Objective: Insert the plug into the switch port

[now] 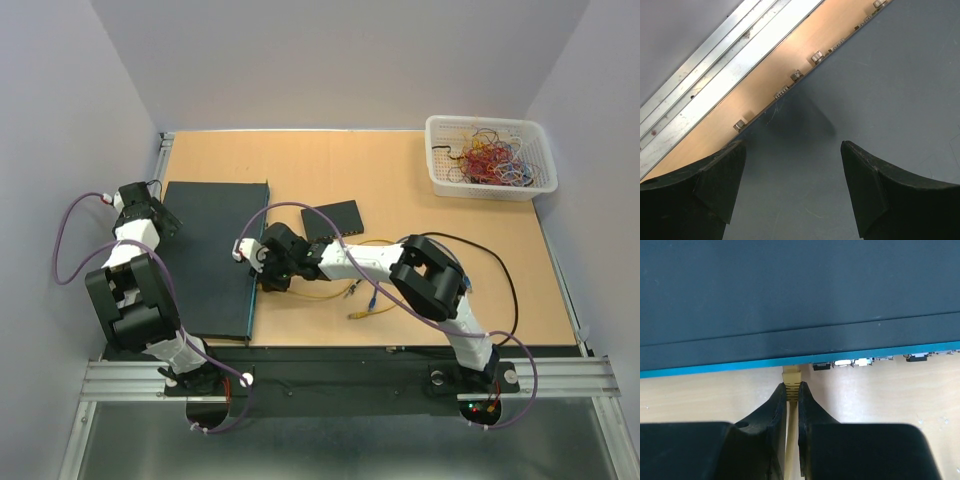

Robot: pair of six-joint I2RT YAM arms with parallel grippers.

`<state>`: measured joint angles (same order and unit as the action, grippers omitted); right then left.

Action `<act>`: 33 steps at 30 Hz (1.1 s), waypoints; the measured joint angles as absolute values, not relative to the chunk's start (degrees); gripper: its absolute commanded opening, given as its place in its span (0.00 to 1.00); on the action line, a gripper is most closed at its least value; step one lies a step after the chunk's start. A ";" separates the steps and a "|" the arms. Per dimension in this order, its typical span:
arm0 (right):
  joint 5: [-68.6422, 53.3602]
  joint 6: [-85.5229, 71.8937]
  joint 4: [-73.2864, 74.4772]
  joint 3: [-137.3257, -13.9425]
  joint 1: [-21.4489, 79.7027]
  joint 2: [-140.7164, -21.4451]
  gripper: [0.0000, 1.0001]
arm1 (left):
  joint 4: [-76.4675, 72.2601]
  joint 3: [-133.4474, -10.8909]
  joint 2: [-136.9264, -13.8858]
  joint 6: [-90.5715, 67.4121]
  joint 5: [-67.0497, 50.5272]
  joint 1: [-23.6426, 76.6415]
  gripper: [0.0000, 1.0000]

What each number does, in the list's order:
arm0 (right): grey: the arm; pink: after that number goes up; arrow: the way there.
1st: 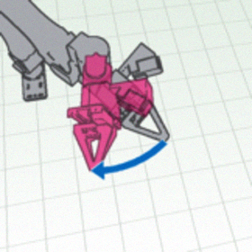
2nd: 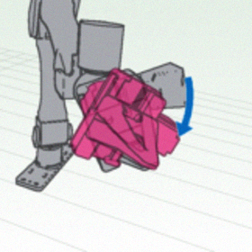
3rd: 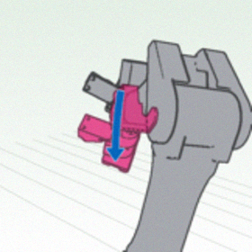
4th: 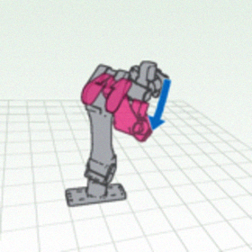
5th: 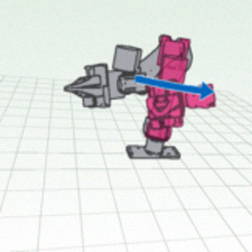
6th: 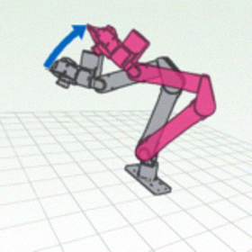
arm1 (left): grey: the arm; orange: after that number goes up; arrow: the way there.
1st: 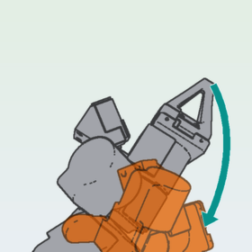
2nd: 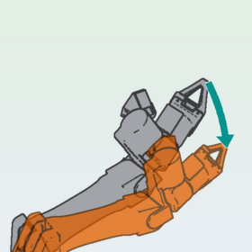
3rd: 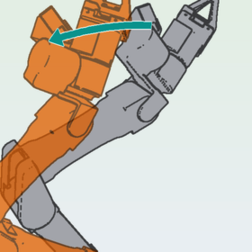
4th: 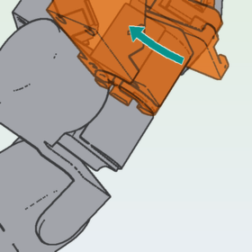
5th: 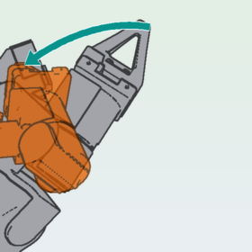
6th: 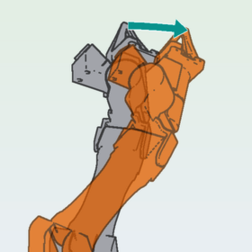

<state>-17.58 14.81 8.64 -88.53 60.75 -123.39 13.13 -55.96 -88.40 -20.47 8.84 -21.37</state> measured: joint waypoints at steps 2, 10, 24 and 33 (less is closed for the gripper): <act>-18.52 14.59 9.06 -89.73 60.66 -124.44 0.00 | 13.10 -55.96 -88.51 -20.43 8.60 -21.37 0.87; -19.09 13.39 4.47 -92.31 61.80 -127.50 0.00 | 12.67 -55.96 -89.14 -20.18 7.94 -21.37 0.87; -10.55 9.67 -3.20 -89.19 62.46 -126.26 0.69 | 12.38 -55.96 -89.01 -20.14 6.00 -21.32 0.86; -2.57 8.95 -5.52 -77.69 62.63 -113.80 0.73 | 11.57 -55.94 -86.61 -20.84 0.49 -21.19 0.85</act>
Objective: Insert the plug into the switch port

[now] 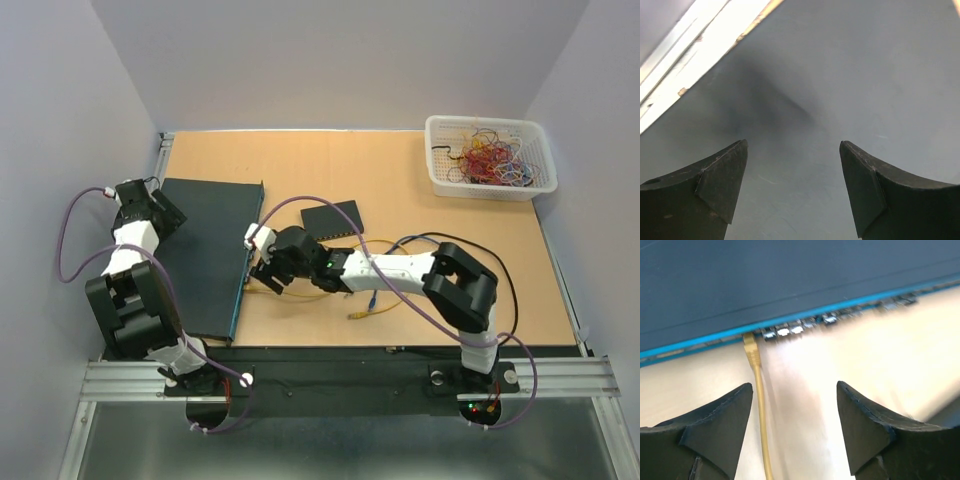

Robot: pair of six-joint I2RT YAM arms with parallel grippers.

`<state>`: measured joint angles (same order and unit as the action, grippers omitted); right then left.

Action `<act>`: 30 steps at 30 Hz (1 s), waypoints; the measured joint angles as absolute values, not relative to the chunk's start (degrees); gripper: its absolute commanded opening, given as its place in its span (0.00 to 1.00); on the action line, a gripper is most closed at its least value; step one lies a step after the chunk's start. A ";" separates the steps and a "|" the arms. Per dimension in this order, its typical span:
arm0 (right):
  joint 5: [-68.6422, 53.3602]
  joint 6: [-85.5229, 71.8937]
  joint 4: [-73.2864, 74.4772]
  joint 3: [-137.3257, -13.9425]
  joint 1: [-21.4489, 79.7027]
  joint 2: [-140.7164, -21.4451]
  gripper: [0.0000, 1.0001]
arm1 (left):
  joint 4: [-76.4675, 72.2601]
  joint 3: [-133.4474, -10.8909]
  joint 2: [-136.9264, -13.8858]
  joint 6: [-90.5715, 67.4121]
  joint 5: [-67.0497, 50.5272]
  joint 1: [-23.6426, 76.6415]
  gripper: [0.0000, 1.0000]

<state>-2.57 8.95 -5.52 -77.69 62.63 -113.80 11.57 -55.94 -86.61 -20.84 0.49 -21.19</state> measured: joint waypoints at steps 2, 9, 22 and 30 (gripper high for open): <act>-0.73 8.54 -5.67 -75.64 62.63 -111.24 0.76 | 11.18 -55.92 -85.67 -21.06 -1.15 -21.19 0.84; 13.08 1.87 -5.54 -66.00 60.80 -99.92 0.84 | 8.69 -55.33 -79.79 -22.00 -7.14 -20.88 0.82; 18.35 -15.25 2.11 -67.26 38.26 -104.42 0.83 | 6.72 -54.74 -70.17 -21.50 -10.74 -10.96 0.81; 15.90 -20.93 5.50 -69.69 30.17 -108.57 0.84 | 7.35 -57.19 -74.04 -22.22 -8.27 5.37 0.80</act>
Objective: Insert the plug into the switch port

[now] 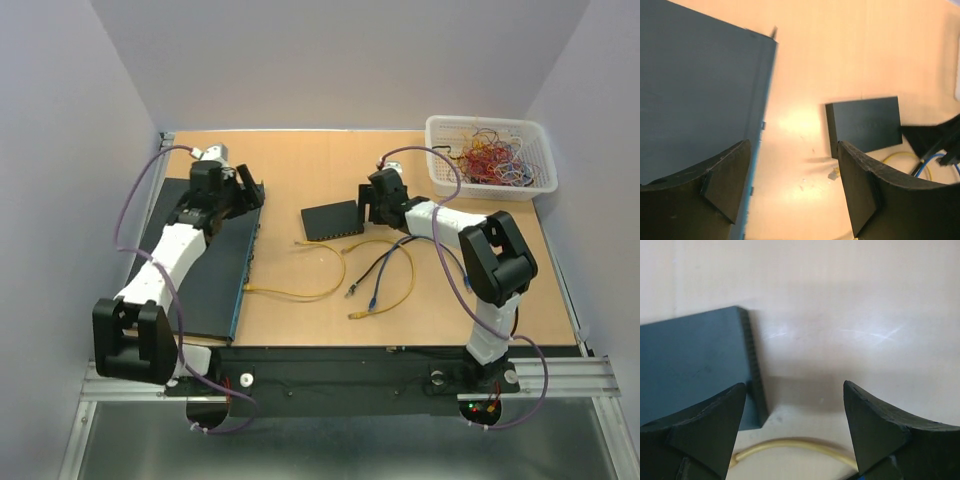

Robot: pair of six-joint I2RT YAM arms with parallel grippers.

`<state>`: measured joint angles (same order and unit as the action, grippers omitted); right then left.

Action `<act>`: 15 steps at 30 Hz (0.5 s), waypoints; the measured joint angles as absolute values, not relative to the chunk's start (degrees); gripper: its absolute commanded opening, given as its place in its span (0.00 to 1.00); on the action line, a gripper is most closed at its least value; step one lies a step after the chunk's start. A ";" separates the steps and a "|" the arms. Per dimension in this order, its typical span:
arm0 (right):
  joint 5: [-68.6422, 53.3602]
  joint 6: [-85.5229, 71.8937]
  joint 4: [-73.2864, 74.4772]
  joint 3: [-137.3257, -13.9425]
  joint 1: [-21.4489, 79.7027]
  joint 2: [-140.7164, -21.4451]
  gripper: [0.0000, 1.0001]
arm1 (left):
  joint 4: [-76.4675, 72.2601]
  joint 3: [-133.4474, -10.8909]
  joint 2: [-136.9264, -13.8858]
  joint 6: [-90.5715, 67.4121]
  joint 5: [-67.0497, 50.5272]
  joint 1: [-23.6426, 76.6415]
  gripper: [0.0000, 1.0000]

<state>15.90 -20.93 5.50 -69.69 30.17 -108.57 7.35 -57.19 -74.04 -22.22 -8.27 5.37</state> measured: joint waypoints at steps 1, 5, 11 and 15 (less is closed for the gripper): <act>15.77 -21.37 5.58 -69.76 28.91 -108.57 0.84 | 7.16 -57.25 -75.26 -22.61 -7.60 7.64 0.80; 14.57 -22.52 5.69 -70.08 27.00 -108.84 0.83 | 5.21 -57.25 -81.71 -25.23 -5.43 15.42 0.80; 10.76 -23.49 5.39 -71.07 27.51 -110.63 0.83 | 0.16 -59.42 -97.17 -28.14 -3.97 23.03 0.79; 8.32 -24.05 5.34 -72.44 27.51 -111.90 0.82 | -2.17 -61.73 -104.47 -29.12 -4.01 25.50 0.79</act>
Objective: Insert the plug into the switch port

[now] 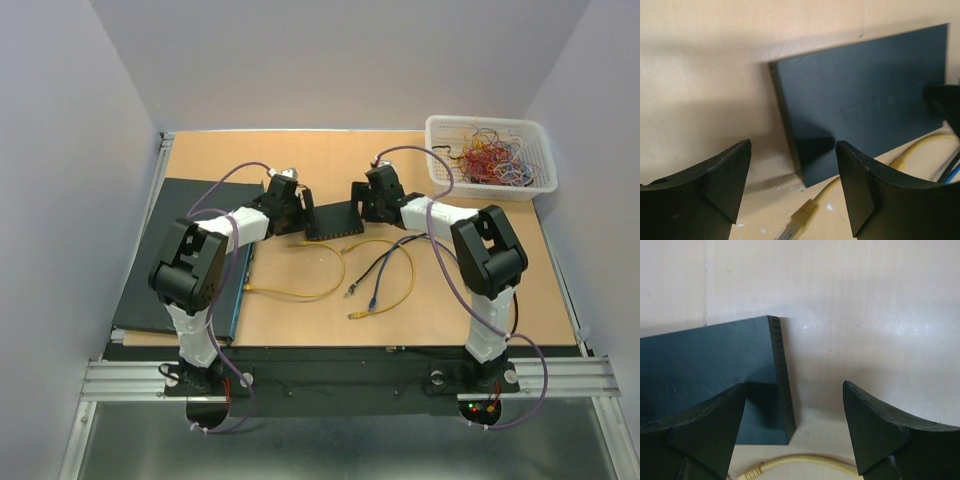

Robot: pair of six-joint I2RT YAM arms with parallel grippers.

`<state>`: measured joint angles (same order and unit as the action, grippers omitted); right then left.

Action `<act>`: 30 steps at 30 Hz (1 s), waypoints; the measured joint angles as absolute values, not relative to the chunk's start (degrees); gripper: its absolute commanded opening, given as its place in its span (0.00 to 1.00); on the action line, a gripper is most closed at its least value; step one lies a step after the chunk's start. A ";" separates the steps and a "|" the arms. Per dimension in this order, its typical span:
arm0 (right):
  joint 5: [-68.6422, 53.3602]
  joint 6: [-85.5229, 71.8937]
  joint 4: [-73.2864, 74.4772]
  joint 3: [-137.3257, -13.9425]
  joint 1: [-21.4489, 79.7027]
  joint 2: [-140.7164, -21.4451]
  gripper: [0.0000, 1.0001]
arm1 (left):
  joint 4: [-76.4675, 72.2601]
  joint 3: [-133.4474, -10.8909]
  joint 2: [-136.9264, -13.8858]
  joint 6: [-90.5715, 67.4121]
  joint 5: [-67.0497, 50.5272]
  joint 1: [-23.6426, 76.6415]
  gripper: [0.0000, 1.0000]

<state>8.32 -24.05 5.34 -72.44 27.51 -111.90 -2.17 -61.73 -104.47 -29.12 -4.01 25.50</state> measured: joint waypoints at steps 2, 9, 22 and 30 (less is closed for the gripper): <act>6.98 -24.43 5.15 -73.89 27.46 -113.21 0.81 | -3.07 -63.22 -104.84 -29.47 -4.01 25.91 0.79; 0.58 -25.91 3.49 -80.01 27.49 -118.89 0.75 | -5.21 -64.14 -104.95 -30.98 -4.95 26.02 0.79; -4.99 -24.95 3.70 -89.76 26.83 -125.58 0.73 | -11.18 -64.38 -109.49 -34.83 -8.56 25.39 0.79; -4.97 -22.46 3.75 -92.12 26.52 -127.13 0.76 | -11.49 -65.36 -110.41 -35.44 -8.82 25.32 0.79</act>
<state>-4.97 -22.46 3.75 -92.12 26.52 -127.13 -11.49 -65.36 -110.41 -35.44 -8.82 25.32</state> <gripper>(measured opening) 0.739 0.789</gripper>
